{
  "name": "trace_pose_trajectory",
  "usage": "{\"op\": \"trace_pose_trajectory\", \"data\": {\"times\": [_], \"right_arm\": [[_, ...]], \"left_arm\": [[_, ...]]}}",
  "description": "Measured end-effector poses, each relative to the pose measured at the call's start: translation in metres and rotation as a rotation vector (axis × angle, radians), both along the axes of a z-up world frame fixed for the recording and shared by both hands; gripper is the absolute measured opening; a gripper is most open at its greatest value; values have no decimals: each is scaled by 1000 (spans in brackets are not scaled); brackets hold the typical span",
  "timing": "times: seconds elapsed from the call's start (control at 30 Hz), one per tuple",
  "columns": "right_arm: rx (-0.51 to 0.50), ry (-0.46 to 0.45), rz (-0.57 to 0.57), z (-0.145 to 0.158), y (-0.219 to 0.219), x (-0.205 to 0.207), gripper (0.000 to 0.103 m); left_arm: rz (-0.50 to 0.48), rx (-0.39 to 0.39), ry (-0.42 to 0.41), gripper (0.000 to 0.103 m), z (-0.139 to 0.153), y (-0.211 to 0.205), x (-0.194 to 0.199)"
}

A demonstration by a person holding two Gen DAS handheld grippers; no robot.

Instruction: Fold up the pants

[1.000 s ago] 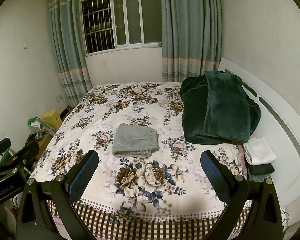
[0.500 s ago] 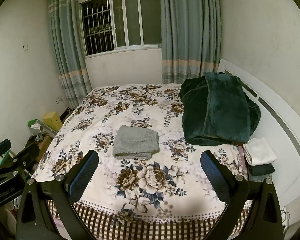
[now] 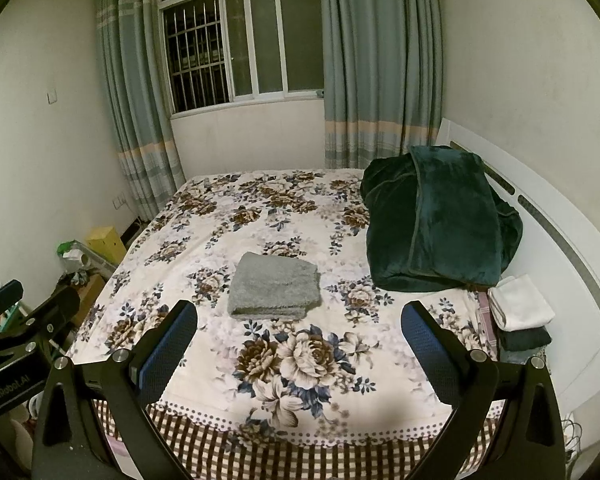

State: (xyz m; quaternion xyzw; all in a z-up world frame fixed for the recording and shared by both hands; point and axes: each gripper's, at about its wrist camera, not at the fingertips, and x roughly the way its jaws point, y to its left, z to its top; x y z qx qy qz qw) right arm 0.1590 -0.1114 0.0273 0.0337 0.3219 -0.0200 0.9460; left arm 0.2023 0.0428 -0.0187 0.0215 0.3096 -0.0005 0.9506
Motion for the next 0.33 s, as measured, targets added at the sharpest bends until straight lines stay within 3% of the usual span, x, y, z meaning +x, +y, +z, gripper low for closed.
{"op": "trace_pose_trajectory", "data": {"times": [0.33], "right_arm": [[2,-1,-4,-2,1,-1,103]], "left_arm": [[11,0,-15,103,6,0,3]]}}
